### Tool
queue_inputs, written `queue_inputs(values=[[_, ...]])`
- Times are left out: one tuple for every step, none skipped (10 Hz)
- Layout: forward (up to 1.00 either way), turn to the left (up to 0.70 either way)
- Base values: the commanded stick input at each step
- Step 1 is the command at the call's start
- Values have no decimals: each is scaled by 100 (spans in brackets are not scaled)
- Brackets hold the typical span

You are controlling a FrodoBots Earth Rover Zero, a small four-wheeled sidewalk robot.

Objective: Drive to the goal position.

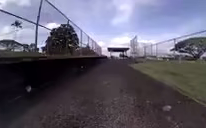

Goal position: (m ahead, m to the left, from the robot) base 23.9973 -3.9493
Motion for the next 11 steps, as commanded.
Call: queue_inputs(values=[[85, 0], [85, 0], [85, 0], [85, 0], [85, 0], [85, 0], [85, 0], [85, 0], [85, 0], [85, 0], [85, 0]])
